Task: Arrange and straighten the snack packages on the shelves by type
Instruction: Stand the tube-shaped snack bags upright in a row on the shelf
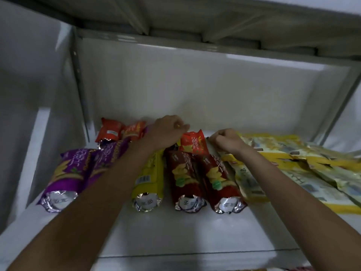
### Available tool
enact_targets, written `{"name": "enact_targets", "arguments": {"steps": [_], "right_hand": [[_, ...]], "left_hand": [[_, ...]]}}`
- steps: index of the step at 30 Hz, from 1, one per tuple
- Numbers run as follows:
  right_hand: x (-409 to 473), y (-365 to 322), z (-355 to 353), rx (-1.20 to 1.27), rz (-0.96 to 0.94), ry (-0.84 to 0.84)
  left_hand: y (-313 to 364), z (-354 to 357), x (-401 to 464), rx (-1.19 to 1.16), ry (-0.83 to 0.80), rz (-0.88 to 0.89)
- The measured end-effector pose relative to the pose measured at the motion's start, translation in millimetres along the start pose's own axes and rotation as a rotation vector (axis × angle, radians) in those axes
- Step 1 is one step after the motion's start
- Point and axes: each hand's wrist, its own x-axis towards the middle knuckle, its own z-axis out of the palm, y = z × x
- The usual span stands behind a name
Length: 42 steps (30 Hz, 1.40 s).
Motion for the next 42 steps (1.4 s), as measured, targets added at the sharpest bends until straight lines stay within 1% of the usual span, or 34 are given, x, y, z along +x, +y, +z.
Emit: {"name": "enact_targets", "arguments": {"steps": [4,8,10,12,14,16,19,22,26,29,32,36,38,40,42], "right_hand": [[21.3,8.7,6.4,0.022,0.047,-0.036],[33.0,13.9,23.3,-0.169,0.069,0.003],[41.1,16.8,31.3,-0.218,0.071,0.019],[49.5,19.5,36.0,-0.22,0.088,0.021],[52.3,17.1,40.9,-0.241,0.119,0.005],[58.4,19.1,46.4,-0.241,0.14,-0.034],[64.9,21.5,51.9,-0.258,0.169,-0.061],[70.7,20.7,53.8,-0.225,0.19,-0.032],[82.0,17.4,56.7,-0.067,0.249,0.035],[88.1,14.1,58.3,0.038,0.32,0.044],[85.7,8.8,60.0,0.135,0.342,0.049],[85.9,12.7,62.0,0.127,0.345,0.053],[90.9,18.3,62.2,0.106,0.315,0.074],[88.2,18.1,57.3,0.071,0.272,0.147],[81.4,15.9,47.9,0.13,0.222,0.278]], "left_hand": [[-9.6,17.6,28.5,0.01,-0.043,-0.044],[-24.5,33.1,56.7,0.105,-0.034,-0.072],[-27.5,43.3,66.1,0.162,-0.043,-0.06],[-27.7,52.6,71.8,0.289,-0.067,-0.023],[-30.2,59.3,76.9,0.522,-0.082,0.024],[-33.8,63.9,83.1,0.706,-0.098,0.05],[-43.1,74.3,94.8,0.835,-0.17,0.034],[-51.7,86.1,102.9,0.775,-0.24,0.017],[-57.6,92.9,108.4,0.652,-0.207,0.015],[-65.3,92.5,109.5,0.552,-0.147,0.014],[-70.9,88.3,111.3,0.459,-0.114,0.001],[-71.4,81.9,111.7,0.377,-0.114,0.033],[-70.9,79.9,110.4,0.365,-0.106,0.022],[-70.7,76.2,109.9,0.369,-0.099,0.001],[-73.3,73.9,113.4,0.35,-0.099,-0.03]]}}
